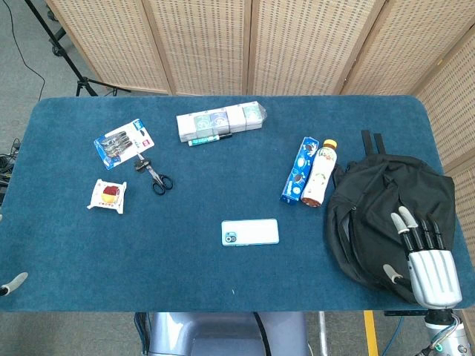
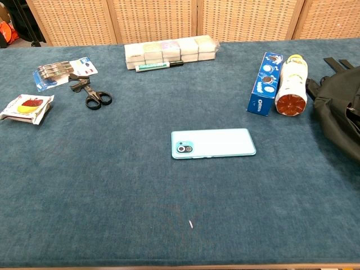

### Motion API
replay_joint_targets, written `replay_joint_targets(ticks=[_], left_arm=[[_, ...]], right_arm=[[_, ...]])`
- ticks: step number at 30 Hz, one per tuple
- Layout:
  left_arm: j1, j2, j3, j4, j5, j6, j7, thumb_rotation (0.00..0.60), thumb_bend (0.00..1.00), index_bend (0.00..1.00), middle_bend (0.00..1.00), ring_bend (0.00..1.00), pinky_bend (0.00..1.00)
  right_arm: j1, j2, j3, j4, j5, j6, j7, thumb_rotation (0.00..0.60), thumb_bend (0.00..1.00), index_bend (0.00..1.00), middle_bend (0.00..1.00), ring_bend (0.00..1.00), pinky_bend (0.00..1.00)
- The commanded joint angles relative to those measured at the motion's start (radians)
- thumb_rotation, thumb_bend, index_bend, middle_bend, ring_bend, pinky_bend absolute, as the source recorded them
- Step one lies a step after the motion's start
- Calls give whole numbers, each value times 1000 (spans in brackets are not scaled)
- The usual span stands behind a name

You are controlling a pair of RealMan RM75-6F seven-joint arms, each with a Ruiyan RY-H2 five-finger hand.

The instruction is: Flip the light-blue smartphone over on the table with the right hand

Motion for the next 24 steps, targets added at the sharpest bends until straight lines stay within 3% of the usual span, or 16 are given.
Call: replay_joint_targets(ticks=[1,6,13,20,22,24], left_arm=[[1,2,1,0,-2,-3,4,600,0,0,0,0,0],[3,5,2,-3,-4,-2,10,600,0,0,0,0,0],[0,4,-1,-5,-4,-6,7,600,0,0,0,0,0],[-13,0,-11,-17,-27,-31,26,600,0,0,0,0,0],[-14,2,-15,-19,-37,-34,24,600,0,0,0,0,0],[-15,4,-18,-20,-46,-38,19,600,0,0,0,0,0]], right_arm=[[0,1,-1,-4,3,-6,0,600,0,0,0,0,30],[5,5,-9,-2,-11,-17,3,600,0,5,0,0,30],[58,-2,-40,47,-99,-77,118,600,0,74,11,0,29],[213,-44,-5,5,-94,-308,71,600,6,83,44,0,30],[258,-68,14,-15,-72,-379,22,600,47,84,46,0,30],[301,-100,33,-28,-36,-453,-24,600,163,92,46,0,29]])
